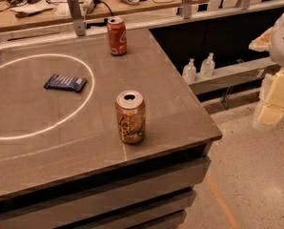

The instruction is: Move rxbar blueberry near coke can

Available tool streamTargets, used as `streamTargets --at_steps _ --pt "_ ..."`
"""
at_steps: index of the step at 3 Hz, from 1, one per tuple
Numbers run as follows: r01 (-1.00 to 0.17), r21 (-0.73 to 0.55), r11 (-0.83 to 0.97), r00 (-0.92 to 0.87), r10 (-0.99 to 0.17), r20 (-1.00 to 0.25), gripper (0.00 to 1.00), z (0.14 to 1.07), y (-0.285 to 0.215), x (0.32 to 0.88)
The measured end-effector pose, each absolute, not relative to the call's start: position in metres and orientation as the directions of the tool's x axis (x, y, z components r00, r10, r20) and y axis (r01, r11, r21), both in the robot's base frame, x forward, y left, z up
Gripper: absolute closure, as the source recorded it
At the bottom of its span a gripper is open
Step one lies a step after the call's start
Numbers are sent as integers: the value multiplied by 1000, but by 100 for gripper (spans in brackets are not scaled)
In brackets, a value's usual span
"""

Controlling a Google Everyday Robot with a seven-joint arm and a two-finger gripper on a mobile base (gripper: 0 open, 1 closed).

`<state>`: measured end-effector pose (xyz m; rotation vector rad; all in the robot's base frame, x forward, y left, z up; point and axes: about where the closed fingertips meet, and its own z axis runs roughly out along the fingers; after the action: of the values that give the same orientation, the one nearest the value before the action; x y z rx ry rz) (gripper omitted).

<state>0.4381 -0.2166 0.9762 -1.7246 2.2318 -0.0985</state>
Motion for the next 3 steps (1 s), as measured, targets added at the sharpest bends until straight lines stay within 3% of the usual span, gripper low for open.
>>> streamTargets --at_steps 1,2,3 --pt "-930 -244 274 -222 -950 -220 0 978 -215 439" --pt "-923 -229 309 -232 -922 -311 0 982 -212 446" --pt "-896 -192 400 -262 -827 -497 0 971 -216 471"
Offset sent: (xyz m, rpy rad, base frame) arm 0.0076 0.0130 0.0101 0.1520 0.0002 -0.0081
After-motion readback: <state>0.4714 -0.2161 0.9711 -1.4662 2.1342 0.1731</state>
